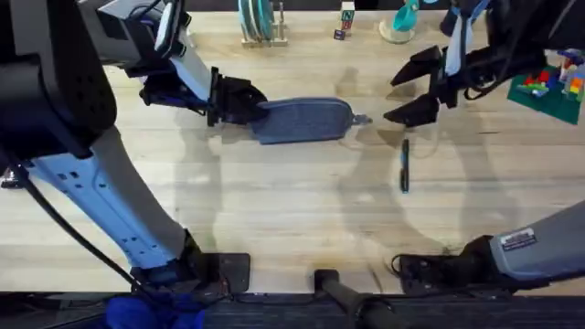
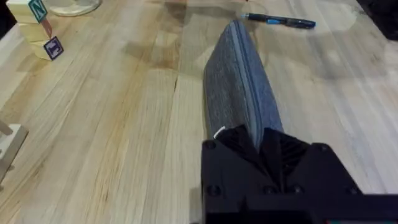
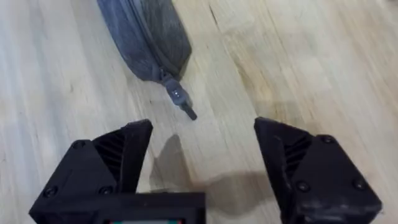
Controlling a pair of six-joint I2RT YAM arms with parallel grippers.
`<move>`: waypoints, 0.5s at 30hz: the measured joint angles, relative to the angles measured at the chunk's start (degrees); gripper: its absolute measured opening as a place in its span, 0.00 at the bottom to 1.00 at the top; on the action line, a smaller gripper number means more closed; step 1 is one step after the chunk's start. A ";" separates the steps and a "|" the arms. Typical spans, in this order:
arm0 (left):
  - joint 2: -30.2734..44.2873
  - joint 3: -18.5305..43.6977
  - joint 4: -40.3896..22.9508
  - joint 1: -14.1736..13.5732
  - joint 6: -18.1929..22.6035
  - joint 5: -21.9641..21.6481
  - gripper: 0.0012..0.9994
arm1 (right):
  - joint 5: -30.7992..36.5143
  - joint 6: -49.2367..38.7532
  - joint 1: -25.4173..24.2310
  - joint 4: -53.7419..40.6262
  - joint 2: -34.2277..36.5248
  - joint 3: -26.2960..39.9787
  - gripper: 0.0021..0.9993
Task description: Unzip the bag, pick up the pens from the table one at a time and place them inside, then zip the bag closed.
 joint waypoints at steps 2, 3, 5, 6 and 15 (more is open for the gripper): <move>0.02 0.00 0.13 -0.12 0.01 -0.08 0.04 | 0.00 -0.29 0.00 0.35 1.06 0.00 1.00; 0.02 0.02 0.13 -0.18 0.02 -0.17 0.04 | -0.01 -0.57 0.00 0.42 1.58 0.00 1.00; 0.00 0.04 0.13 -0.22 0.01 -0.29 0.04 | -0.02 -0.93 0.00 0.54 2.69 0.00 1.00; 0.02 0.07 0.13 -0.22 0.01 -0.32 0.04 | -0.04 -1.10 0.00 0.78 3.19 0.00 1.00; 0.02 0.09 0.13 -0.33 0.02 -0.46 0.04 | -3.20 -5.19 0.05 5.19 5.87 0.00 0.99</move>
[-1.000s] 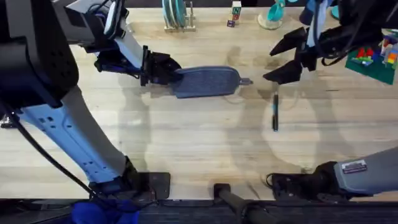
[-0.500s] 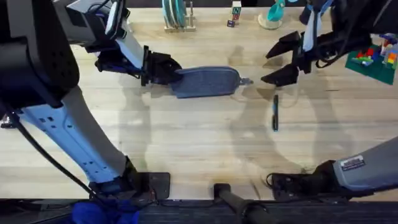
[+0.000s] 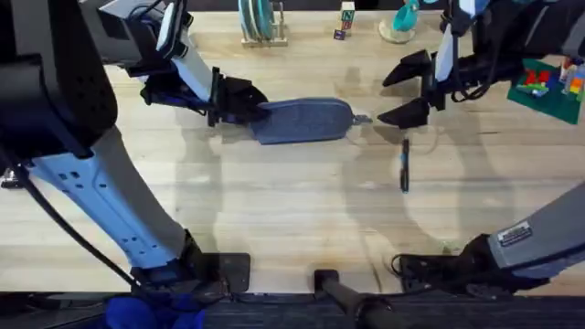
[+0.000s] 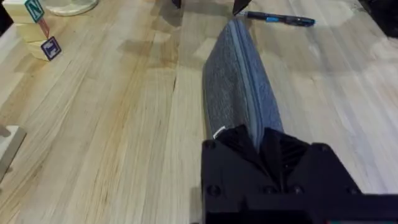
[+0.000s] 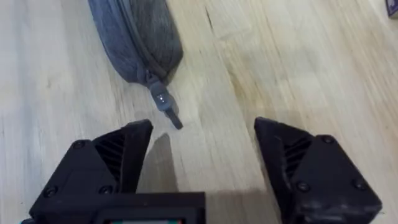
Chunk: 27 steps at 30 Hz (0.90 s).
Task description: Unzip the bag, pick up the pens from the table one at a time and place them inside, then zip the bag closed.
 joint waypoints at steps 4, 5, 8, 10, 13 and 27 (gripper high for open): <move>0.00 0.00 0.02 0.00 0.00 -0.03 0.04 | -1.14 -0.62 0.39 0.09 -0.01 0.00 1.00; 0.00 0.00 0.02 0.00 0.00 -0.04 0.04 | -1.27 -0.75 0.57 0.09 0.00 0.00 1.00; 0.00 0.00 0.03 0.00 0.00 -0.11 0.04 | -1.54 -0.90 1.20 -0.03 0.00 0.00 1.00; -0.02 0.00 0.22 0.00 -0.01 -0.17 0.04 | -1.64 -1.25 2.26 -0.63 -0.01 0.00 1.00; 0.00 0.00 0.24 0.00 0.00 -0.22 0.04 | -1.96 -1.28 3.12 -1.11 0.00 0.00 1.00; 0.00 0.00 0.42 -0.11 0.00 -0.39 0.04 | -1.04 -1.46 4.44 -3.93 0.00 0.00 1.00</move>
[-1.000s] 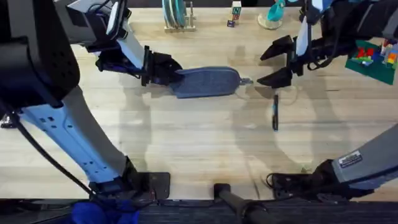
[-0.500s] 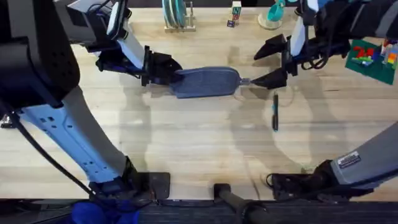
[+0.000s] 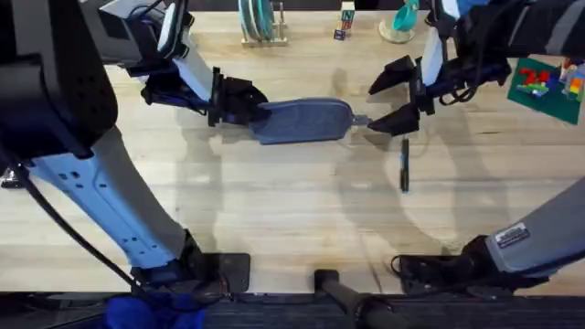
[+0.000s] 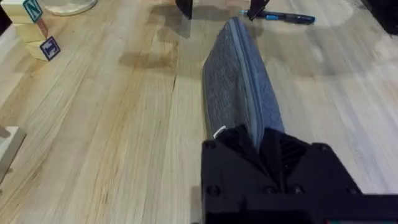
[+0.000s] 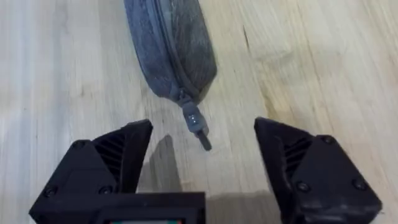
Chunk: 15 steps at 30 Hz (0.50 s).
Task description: Unzip the bag, pick up the pens from the table one at a time and place them inside, then zip the bag closed.
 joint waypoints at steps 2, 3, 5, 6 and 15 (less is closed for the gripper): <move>0.00 0.00 0.00 0.00 0.00 0.00 0.04 | 0.00 0.00 0.20 -0.02 0.15 0.00 1.00; 0.00 0.00 0.00 0.00 0.00 0.00 0.04 | 0.00 0.00 0.39 0.04 0.47 0.02 1.00; 0.00 0.00 0.00 0.00 0.00 0.00 0.04 | 0.00 0.00 0.74 0.19 1.70 0.04 1.00; 0.00 0.00 0.00 0.00 0.00 0.00 0.04 | 0.02 0.00 0.87 0.28 2.38 0.04 1.00; -0.01 0.00 0.00 0.00 0.00 0.00 0.04 | 0.22 0.00 1.70 0.78 5.33 0.04 1.00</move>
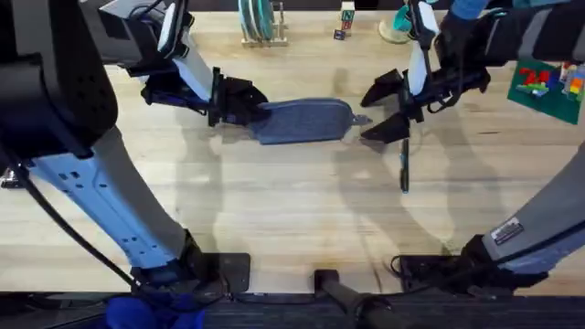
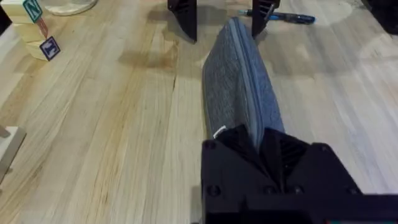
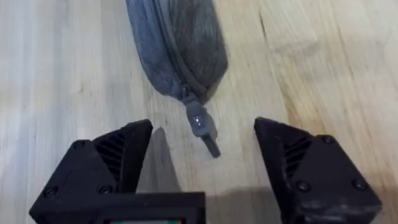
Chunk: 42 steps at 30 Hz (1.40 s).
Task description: Unzip the bag, pick up the pens from the table one at a time and place them inside, then zip the bag closed.
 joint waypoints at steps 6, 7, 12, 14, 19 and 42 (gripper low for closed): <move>0.01 0.00 0.00 0.00 0.00 -0.01 0.04 | 0.05 0.00 1.78 0.21 0.02 0.00 0.98; 0.01 0.00 0.00 0.00 -0.02 -0.02 0.04 | 0.07 0.00 1.98 0.31 0.02 0.00 0.98; 0.01 0.01 0.00 0.00 0.00 -0.02 0.04 | 0.22 -0.01 2.14 0.54 0.02 0.00 0.92; -0.01 0.00 0.00 0.00 0.00 -0.02 0.04 | 0.22 -0.02 2.14 0.55 0.02 0.00 0.86; 0.01 0.00 0.00 0.00 0.00 -0.02 0.04 | 1.09 -0.03 2.14 0.76 0.05 0.00 0.67; 0.01 0.00 0.00 0.00 0.00 -0.02 0.04 | 1.07 -0.20 2.20 2.54 1.16 0.15 0.03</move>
